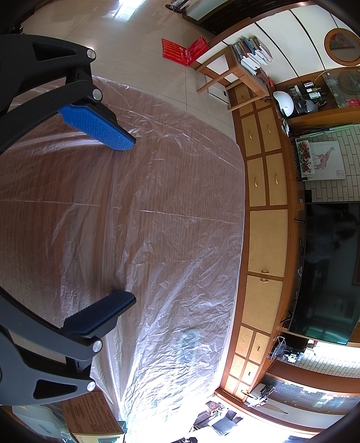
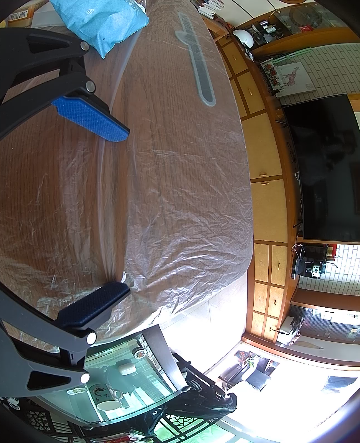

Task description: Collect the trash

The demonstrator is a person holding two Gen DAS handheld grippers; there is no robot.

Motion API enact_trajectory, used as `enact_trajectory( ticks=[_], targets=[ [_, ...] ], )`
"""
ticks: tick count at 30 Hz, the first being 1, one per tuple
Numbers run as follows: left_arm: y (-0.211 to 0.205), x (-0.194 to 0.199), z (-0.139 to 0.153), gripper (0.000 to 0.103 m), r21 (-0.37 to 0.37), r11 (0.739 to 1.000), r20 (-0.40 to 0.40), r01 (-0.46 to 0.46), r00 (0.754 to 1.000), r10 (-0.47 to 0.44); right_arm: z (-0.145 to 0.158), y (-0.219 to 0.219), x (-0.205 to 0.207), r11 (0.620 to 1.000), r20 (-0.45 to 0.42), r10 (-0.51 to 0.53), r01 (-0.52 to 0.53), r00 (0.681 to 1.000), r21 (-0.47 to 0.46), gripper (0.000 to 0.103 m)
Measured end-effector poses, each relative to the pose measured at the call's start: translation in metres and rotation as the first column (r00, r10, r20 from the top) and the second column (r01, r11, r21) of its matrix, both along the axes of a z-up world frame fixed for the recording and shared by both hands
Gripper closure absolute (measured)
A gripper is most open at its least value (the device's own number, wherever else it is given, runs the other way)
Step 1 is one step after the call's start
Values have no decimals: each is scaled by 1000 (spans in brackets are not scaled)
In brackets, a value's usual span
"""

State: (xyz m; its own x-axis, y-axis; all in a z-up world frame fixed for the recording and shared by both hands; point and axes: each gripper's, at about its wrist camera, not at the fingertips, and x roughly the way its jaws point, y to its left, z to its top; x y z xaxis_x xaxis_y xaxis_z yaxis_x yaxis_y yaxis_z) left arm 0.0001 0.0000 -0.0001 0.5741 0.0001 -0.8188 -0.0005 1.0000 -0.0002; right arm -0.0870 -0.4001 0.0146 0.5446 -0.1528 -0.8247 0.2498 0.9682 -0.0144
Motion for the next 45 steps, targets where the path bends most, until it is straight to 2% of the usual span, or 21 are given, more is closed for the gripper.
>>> enact_trajectory(
  ticks=[38, 40, 41, 43, 45],
  targets=[
    [3, -2, 1, 1, 1, 1000, -7, 2, 1000, -2, 0, 3, 3, 1000, -17, -19, 19, 1000, 3, 4],
    [7, 0, 5, 1, 8, 1000, -39, -14, 999, 14, 6, 0, 0, 998, -10, -54, 54, 998, 12, 4],
    [11, -3, 10, 1, 11, 999, -21, -45, 999, 45, 19, -1, -4, 998, 15, -64, 63, 998, 25, 4],
    [19, -12, 29, 1, -43, 997, 43, -62, 997, 63, 42, 3, -13, 998, 54, -53, 52, 997, 24, 4],
    [19, -22, 49, 1, -108, 994, 86, -18, 996, 27, 57, 10, -24, 1000, 82, -15, 15, 997, 3, 4]
  ],
)
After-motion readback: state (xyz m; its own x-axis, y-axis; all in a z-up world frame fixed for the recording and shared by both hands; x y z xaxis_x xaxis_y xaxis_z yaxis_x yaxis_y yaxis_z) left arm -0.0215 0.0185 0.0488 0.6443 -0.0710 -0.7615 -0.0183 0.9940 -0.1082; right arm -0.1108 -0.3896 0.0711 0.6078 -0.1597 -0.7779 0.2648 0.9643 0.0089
